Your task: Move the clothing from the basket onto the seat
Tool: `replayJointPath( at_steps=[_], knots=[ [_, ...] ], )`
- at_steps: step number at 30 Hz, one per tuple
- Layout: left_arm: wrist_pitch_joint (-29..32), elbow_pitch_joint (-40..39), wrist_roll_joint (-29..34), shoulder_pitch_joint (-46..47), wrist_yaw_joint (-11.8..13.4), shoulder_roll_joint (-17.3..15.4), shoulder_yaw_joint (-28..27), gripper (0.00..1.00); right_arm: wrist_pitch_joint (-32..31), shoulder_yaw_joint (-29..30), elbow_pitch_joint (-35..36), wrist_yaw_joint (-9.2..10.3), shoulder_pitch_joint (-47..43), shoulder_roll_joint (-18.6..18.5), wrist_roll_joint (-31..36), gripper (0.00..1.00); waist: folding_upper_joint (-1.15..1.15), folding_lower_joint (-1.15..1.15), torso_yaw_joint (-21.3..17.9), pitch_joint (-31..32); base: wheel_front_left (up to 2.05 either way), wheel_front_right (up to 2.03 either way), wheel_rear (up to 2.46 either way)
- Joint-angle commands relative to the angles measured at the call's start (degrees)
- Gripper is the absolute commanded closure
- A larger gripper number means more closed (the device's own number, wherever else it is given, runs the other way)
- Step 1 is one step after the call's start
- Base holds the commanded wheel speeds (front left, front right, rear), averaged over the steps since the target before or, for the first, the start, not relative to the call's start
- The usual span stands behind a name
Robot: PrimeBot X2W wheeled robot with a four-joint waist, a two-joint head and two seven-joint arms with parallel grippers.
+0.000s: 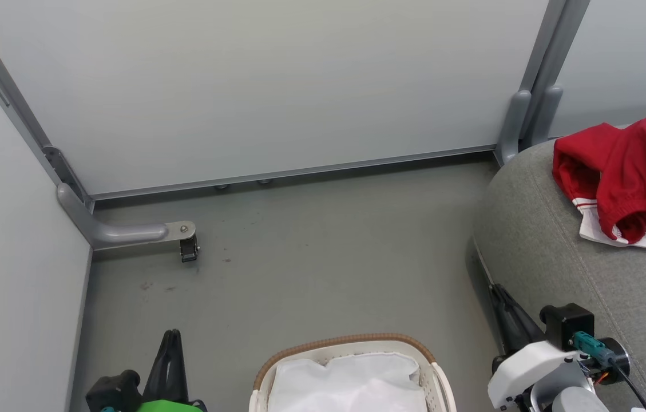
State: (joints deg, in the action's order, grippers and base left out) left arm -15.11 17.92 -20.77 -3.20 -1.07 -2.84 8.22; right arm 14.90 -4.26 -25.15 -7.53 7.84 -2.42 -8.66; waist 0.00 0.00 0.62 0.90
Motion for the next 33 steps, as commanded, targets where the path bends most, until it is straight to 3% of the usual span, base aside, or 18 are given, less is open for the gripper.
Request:
replayJointPath(
  at_steps=[1,33],
  knots=[
    [0.6,-0.6,-2.0,0.3,-0.2,0.0,-0.4,1.0,-0.8,0.7,0.4,0.0,0.9,-0.1,-2.2,1.0,0.0,0.0,0.0,0.0,0.0,0.0,0.0],
    [8.5,-2.0,-28.8,4.1,-2.6,-0.2,-5.8,1.0,-8.5,4.4,5.0,0.02,-0.3,-0.3,-33.6,1.0,0.0,0.0,-0.2,-0.3,0.0,0.0,0.0]
  ],
)
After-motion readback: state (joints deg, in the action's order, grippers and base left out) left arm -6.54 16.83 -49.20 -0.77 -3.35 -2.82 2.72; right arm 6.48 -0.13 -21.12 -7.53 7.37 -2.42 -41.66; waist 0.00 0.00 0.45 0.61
